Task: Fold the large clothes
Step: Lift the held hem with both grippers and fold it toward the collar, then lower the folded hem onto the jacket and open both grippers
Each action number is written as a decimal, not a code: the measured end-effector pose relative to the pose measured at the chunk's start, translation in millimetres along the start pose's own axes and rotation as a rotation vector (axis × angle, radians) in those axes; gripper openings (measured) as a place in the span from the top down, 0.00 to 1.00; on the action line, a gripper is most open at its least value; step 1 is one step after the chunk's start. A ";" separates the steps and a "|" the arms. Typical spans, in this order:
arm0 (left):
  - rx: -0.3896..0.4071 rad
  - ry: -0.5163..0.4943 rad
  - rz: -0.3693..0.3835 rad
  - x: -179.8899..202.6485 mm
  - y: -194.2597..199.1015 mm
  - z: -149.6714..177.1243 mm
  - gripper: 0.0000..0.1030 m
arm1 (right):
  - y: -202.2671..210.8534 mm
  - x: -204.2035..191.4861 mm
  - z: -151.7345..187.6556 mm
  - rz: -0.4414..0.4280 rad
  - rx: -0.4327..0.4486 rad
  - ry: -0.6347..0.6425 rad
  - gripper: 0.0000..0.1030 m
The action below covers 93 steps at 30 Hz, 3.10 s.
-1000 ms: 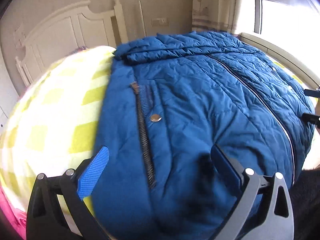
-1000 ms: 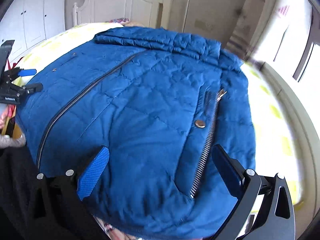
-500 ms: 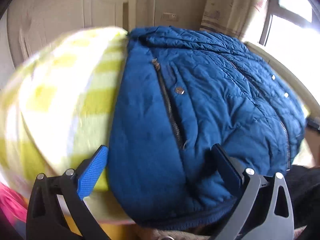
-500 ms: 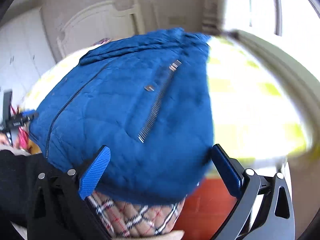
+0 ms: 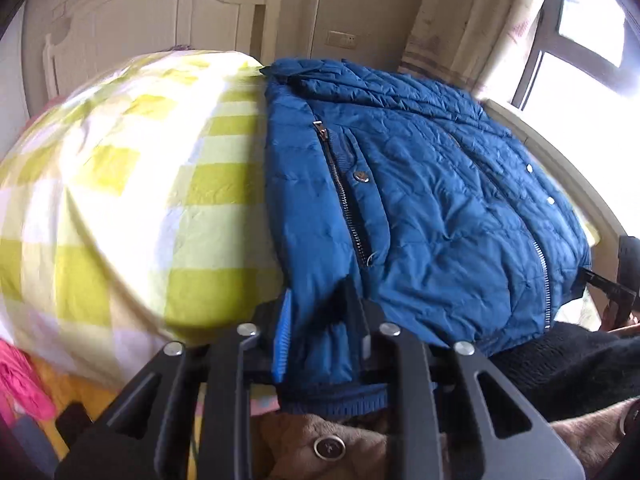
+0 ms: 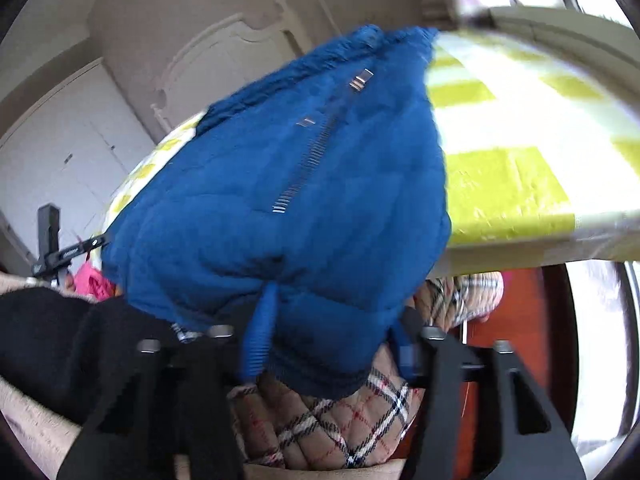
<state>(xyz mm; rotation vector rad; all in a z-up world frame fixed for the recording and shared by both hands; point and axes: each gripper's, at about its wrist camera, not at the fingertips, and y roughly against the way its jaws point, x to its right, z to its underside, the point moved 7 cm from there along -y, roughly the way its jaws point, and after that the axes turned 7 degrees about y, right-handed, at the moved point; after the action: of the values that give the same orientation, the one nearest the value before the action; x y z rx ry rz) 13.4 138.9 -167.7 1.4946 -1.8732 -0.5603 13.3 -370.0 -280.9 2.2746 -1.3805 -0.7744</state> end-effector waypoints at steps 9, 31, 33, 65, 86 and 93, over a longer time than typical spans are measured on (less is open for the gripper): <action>-0.034 0.000 -0.033 -9.3 2.7 12.8 0.35 | 25.0 -23.0 -16.5 -0.034 0.063 0.080 0.64; -0.119 0.161 0.243 -8.4 -21.1 30.5 0.53 | -13.3 2.5 9.9 -0.057 -0.020 -0.062 0.40; -0.118 0.178 0.234 -13.9 -27.9 30.4 0.33 | -14.9 2.5 11.2 -0.062 -0.014 -0.061 0.40; 0.530 0.211 0.853 -6.3 227.5 -80.1 0.80 | 211.7 -161.9 -129.5 -0.208 0.616 0.413 0.83; 0.064 0.474 0.267 -99.9 -93.0 -215.3 0.08 | -76.5 105.8 -239.2 0.171 0.022 -0.194 0.75; -0.069 0.263 0.281 -39.3 -127.5 -218.1 0.03 | -120.5 88.6 -249.9 0.107 -0.079 -0.098 0.04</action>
<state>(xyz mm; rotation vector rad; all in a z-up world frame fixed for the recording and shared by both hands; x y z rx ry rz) 262.8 160.8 -115.5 1.1705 -1.7952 -0.2782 284.9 -387.4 -177.2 2.1101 -1.4746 -0.8988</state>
